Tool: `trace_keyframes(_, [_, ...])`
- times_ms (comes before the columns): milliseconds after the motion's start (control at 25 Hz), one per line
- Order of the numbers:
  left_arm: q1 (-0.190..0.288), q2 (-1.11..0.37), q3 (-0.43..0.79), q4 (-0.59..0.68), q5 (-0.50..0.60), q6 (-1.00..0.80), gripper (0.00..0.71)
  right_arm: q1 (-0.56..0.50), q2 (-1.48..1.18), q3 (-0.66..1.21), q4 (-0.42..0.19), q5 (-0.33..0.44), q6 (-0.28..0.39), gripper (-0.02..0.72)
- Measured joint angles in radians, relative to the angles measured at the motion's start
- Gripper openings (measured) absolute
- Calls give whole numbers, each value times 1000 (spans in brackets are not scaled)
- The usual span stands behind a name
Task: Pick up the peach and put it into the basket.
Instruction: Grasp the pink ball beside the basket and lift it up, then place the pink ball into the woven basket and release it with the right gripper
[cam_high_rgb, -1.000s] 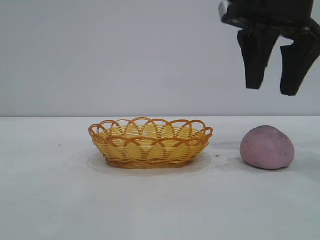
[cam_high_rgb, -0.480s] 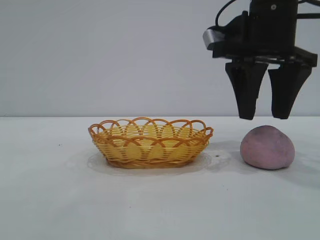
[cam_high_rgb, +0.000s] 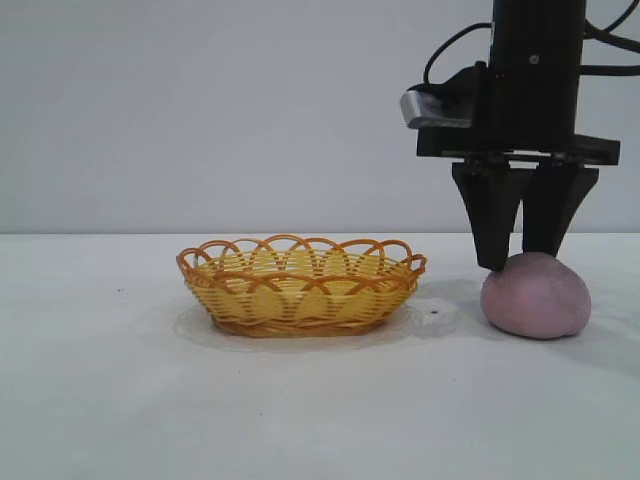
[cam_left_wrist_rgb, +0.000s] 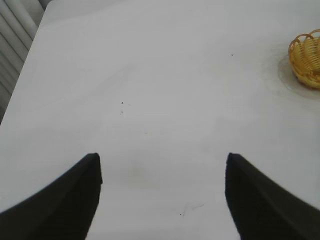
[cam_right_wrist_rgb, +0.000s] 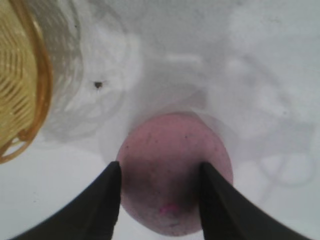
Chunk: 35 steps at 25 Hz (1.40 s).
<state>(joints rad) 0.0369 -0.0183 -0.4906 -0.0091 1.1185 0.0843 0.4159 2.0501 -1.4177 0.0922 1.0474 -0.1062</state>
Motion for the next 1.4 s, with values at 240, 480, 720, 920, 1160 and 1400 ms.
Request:
trace_keyframes(240, [0,0,0,0,0,0,459,0,15,0,-12,-2,10,144])
trace_keyframes(480, [0,0,0,0,0,0,459,0,10,0,-18,21,1,0])
trace_keyframes(720, [0,0,0,0,0,0,459,0,-97,0,-43,51,-10,0])
trace_keyframes(920, [0,0,0,0,0,0,459,0,-176,-62,8,106,-45,0])
trace_keyframes(1160, [0,0,0,0,0,0,459,46,-180,-177,82,140,-73,0])
trace_keyframes(1400, [0,0,0,0,0,0,459,163,-133,-236,92,109,-91,0])
